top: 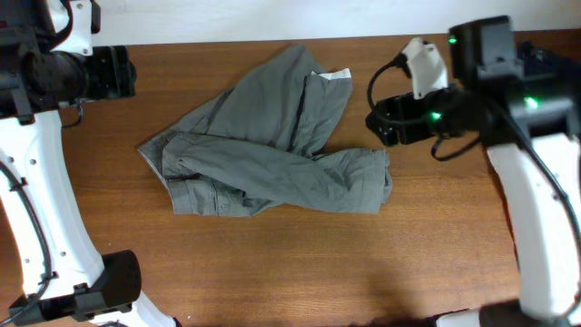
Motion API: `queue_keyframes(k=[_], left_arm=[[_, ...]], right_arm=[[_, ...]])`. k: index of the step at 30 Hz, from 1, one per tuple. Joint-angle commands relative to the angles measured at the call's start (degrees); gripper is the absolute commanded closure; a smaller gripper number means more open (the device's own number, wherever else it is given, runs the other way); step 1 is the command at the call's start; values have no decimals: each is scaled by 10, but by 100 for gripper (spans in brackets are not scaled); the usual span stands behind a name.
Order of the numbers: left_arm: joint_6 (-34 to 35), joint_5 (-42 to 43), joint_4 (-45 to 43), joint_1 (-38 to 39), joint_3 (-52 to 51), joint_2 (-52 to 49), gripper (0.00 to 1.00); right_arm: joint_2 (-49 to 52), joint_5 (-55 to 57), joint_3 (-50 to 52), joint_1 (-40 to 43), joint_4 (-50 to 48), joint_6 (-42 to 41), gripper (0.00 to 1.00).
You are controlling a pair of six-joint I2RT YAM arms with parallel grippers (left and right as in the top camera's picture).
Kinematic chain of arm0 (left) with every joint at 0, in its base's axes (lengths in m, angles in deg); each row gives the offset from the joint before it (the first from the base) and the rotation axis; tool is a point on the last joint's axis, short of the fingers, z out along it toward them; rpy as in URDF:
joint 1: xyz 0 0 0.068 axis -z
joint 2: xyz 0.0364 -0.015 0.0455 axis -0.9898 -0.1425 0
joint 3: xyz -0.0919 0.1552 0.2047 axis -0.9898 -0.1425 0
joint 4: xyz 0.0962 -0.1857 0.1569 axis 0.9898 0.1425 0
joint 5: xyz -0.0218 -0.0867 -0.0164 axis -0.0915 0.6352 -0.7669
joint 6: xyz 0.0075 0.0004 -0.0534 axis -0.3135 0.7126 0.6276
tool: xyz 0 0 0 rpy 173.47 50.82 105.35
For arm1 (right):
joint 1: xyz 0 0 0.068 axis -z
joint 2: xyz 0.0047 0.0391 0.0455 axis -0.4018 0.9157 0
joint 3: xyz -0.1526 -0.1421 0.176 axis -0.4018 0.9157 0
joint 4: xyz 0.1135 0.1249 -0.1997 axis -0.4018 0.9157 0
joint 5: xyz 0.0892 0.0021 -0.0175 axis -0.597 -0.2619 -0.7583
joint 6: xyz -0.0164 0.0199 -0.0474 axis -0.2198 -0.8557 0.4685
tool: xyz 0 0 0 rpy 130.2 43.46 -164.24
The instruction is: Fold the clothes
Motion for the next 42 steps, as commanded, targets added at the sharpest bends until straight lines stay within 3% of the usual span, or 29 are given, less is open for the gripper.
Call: queue_keyframes(k=[1, 9, 15, 22, 31, 32, 34, 38, 39, 41, 42], left_arm=[[-2, -8, 4, -3, 4, -22, 21], [0, -8, 51, -3, 4, -74, 20], [4, -1, 69, -3, -33, -120, 7], [3, 11, 59, -3, -138, -166, 7], [-1, 62, -90, -3, -336, -171, 8], [-1, 58, -112, -3, -354, -172, 11], [-1, 57, -150, -3, -383, -172, 29], [-1, 64, -172, -3, -415, -172, 55], [-1, 75, -163, -3, -417, -172, 66], [-3, 125, -131, -3, -417, -171, 98], [-10, 154, -116, -3, -415, -169, 100]], right_arm=[[60, 28, -3, 4, 25, -12, 21], [175, 1, 9, -4, 44, 9, 26], [160, -6, 9, -10, 22, 10, 25], [145, -4, 9, -10, 34, 13, 23], [127, -4, 9, -10, 34, 13, 23], [127, -4, 9, -10, 34, 13, 23], [127, -4, 9, -10, 34, 13, 22], [127, -3, 9, -10, 33, 13, 22], [127, -3, 9, -10, 33, 13, 22], [127, -2, 9, -10, 33, 13, 22], [127, 1, 9, -10, 33, 13, 22]])
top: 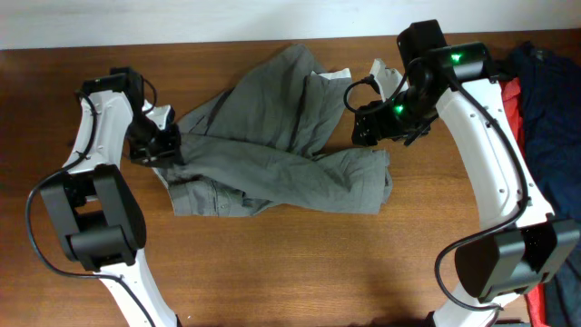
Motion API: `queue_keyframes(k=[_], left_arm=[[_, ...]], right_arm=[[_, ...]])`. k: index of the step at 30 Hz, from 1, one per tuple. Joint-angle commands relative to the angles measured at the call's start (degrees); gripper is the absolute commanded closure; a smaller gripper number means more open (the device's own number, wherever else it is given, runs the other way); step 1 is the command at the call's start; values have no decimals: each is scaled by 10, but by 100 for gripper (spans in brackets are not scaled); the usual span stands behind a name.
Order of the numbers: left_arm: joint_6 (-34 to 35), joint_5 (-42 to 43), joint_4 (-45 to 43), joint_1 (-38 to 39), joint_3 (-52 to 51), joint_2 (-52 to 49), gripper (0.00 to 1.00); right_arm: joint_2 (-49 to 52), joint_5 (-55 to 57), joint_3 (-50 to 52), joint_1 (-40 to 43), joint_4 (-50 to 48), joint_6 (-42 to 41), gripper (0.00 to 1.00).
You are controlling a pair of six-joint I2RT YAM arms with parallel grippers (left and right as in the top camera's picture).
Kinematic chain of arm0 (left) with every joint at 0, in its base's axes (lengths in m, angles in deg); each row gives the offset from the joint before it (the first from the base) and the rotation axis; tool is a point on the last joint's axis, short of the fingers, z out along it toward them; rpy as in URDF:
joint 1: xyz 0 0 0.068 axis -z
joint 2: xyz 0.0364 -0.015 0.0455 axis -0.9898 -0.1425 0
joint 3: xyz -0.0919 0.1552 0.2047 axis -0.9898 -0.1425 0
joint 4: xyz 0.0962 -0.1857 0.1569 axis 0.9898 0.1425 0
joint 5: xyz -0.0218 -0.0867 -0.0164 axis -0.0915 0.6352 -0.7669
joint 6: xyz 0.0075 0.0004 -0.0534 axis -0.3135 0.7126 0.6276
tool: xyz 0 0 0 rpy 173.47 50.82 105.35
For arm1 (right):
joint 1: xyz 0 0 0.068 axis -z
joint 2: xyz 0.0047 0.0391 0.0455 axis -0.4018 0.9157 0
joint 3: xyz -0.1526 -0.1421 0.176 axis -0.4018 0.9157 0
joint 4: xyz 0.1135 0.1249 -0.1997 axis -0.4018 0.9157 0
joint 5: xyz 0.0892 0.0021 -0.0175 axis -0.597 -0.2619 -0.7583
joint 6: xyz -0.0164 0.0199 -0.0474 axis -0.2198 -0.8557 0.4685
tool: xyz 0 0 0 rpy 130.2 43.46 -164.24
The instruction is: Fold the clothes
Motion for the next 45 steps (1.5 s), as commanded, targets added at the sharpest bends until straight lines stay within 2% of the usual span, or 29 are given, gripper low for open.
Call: queue_keyframes(k=[1, 5, 9, 16, 22, 28, 34, 37, 45], left_arm=[[-10, 95, 27, -2, 0, 4, 100], [-9, 139, 36, -1, 10, 47, 100], [-9, 137, 48, 12, 10, 121, 100], [1, 57, 108, 76, 10, 214, 100], [5, 55, 166, 140, -19, 221, 100], [72, -33, 176, 195, -87, 224, 100], [83, -71, 185, 217, -106, 236, 99], [106, -113, 177, 214, -106, 242, 100], [108, -119, 168, 202, -106, 257, 100]], right_arm=[[-15, -1, 0, -4, 1, 6, 23], [-15, 13, 0, -4, 2, 6, 22], [-15, 14, 0, -3, 2, 6, 22], [-15, 14, 0, -3, 2, 6, 22], [-15, 14, 0, 3, 3, 6, 22], [-14, 47, 0, 6, 26, 6, 20], [-13, 68, 12, 7, 45, -27, 16], [-13, 88, 47, 10, 41, -60, 16], [-13, 81, 229, 43, -9, -97, 20]])
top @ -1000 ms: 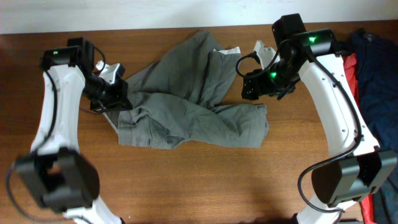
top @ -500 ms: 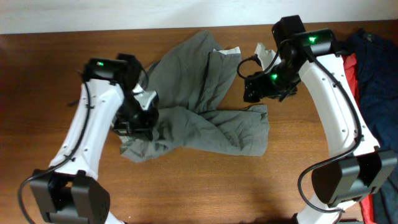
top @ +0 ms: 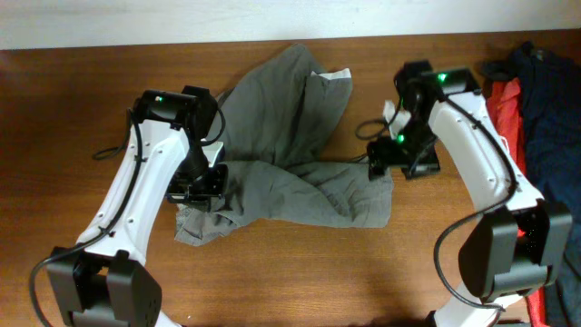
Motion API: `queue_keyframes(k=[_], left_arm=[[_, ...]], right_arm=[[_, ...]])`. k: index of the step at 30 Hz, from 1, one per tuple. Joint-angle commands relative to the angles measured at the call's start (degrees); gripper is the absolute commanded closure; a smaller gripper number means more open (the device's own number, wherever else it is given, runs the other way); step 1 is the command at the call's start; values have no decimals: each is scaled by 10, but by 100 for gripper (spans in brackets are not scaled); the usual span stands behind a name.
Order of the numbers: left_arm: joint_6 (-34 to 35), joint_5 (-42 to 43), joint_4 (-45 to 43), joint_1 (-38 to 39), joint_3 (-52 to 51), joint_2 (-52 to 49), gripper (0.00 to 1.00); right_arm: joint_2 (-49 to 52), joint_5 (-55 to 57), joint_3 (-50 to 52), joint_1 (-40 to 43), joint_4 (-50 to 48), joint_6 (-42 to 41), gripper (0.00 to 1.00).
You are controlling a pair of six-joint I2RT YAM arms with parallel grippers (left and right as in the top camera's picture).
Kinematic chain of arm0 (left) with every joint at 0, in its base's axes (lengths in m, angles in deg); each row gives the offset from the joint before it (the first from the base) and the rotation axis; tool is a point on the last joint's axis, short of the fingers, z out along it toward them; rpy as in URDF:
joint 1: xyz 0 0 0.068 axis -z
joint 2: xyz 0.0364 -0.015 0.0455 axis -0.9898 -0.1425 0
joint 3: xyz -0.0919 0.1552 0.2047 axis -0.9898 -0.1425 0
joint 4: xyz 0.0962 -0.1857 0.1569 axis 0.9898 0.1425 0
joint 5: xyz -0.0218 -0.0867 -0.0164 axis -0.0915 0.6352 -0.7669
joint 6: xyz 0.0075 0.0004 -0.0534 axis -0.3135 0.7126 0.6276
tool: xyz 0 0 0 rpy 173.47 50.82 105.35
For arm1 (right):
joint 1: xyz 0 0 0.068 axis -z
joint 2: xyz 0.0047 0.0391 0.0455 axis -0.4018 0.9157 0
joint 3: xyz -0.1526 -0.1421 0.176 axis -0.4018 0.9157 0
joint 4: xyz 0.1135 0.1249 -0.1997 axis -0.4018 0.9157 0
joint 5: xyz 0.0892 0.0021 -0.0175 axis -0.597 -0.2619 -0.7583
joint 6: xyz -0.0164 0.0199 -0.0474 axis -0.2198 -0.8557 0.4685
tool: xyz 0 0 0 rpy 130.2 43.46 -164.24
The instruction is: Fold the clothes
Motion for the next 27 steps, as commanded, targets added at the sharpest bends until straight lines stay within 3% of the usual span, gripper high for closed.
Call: queue_keyframes(k=[1, 7, 9, 11, 14, 18, 19, 27], left_arm=[[12, -23, -2, -8, -1, 24, 100], [12, -31, -7, -9, -1, 24, 99], [12, -31, -10, -9, -1, 24, 100], [12, -31, -9, -8, -1, 24, 100], [12, -31, -9, -9, -1, 24, 100], [11, -31, -9, -9, -1, 24, 100], [11, -31, -7, -9, -1, 24, 100], [11, -37, -1, -8, -1, 24, 100]], right_arm=[[-8, -3, 73, 23, -15, -25, 20], [-8, -89, 170, 30, -82, -25, 20], [-8, -121, 203, 27, -116, -25, 26], [-8, -131, 236, 23, -146, -32, 41], [-8, -131, 273, 23, -186, -41, 53], [-8, -127, 283, 24, -204, -40, 93], [-12, -116, 273, 28, -198, -40, 96], [-45, -49, 61, 123, -91, -40, 96]])
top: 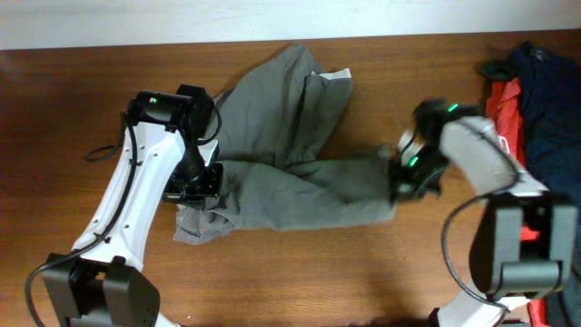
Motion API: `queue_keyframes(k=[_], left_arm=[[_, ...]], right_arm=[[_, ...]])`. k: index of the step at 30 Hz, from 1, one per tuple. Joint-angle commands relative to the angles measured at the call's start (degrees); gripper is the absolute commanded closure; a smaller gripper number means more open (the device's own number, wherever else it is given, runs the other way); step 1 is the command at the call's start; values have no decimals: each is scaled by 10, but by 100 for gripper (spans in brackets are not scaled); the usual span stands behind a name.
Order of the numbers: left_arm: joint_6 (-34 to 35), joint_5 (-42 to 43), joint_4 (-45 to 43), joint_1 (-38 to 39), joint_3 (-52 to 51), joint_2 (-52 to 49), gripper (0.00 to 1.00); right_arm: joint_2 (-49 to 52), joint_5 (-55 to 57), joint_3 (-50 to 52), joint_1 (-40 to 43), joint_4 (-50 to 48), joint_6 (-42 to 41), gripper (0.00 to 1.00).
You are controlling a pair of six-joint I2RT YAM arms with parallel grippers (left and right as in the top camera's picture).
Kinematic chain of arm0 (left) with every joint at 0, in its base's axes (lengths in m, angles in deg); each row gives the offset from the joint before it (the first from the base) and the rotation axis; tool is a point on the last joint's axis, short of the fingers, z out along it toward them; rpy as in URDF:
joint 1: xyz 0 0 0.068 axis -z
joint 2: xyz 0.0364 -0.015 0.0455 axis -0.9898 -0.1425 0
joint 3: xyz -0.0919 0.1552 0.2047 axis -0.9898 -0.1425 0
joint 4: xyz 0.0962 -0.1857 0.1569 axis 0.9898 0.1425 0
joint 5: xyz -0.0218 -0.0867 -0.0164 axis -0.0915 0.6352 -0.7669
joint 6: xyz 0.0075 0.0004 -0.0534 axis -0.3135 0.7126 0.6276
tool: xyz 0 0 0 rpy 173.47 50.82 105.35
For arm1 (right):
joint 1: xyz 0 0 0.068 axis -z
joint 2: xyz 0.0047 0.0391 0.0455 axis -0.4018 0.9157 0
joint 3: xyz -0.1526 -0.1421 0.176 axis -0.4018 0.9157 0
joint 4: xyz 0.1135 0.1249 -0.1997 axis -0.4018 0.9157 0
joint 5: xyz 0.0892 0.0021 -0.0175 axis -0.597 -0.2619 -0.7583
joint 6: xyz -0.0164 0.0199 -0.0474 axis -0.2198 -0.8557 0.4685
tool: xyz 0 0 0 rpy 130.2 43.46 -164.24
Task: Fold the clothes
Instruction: 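Pull the right gripper rightward to straighten the trouser legs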
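Crumpled grey trousers (281, 154) lie across the middle of the wooden table in the overhead view, one leg reaching up to the far edge. My left gripper (193, 189) is pressed down on the garment's left end near the waistband. At the garment's right end sits my right gripper (402, 184), blurred by motion. Both sets of fingers are hidden under the wrists, so neither grip can be read.
A pile of red and dark blue clothes (536, 82) lies at the table's right edge. Bare wooden table (290, 272) stretches along the front. The white wall runs along the far edge.
My right gripper has moved down toward the front along the trousers' right end, and that end looks stretched a little. The left gripper holds almost the same spot.
At first both arms stood back from the spread trousers. Then the left gripper was at the garment's left edge and the right one at its upper right. Later both sat on its two ends, the left end pulled inward. Now the right end is lower.
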Motion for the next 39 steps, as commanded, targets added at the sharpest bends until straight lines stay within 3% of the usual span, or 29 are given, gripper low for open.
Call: queue_keyframes(k=[1, 5, 9, 11, 12, 15, 20, 24, 27, 30, 39], left_arm=[[5, -10, 3, -4, -1, 13, 100], [5, -10, 7, -4, -1, 13, 100], [5, -10, 7, -4, -1, 13, 98], [5, -10, 7, -4, -1, 13, 93], [5, -10, 7, -4, -1, 13, 91], [5, -10, 7, -4, -1, 13, 73], [5, -17, 9, -4, -1, 13, 58], [6, -68, -13, -4, -1, 13, 37], [26, -81, -60, -13, -1, 13, 29], [68, -70, -136, -37, -3, 12, 27], [26, 10, -232, -98, -5, -73, 34]], right_arm=[[-42, 34, -111, 55, 22, -1, 96], [-43, 61, -200, 97, 54, 2, 96], [-43, 60, -222, 111, 71, 15, 96], [-40, 61, -222, 110, 83, 34, 90], [-40, 66, -222, 108, 90, 43, 80], [-40, 100, -222, 107, 93, 42, 71], [-40, 120, -222, 108, 93, 40, 66], [-40, 113, -222, 107, 92, 40, 51], [-40, 97, -222, 105, 92, 40, 43], [-40, 85, -222, 105, 91, 40, 37], [-39, 24, -222, 77, 93, 43, 33]])
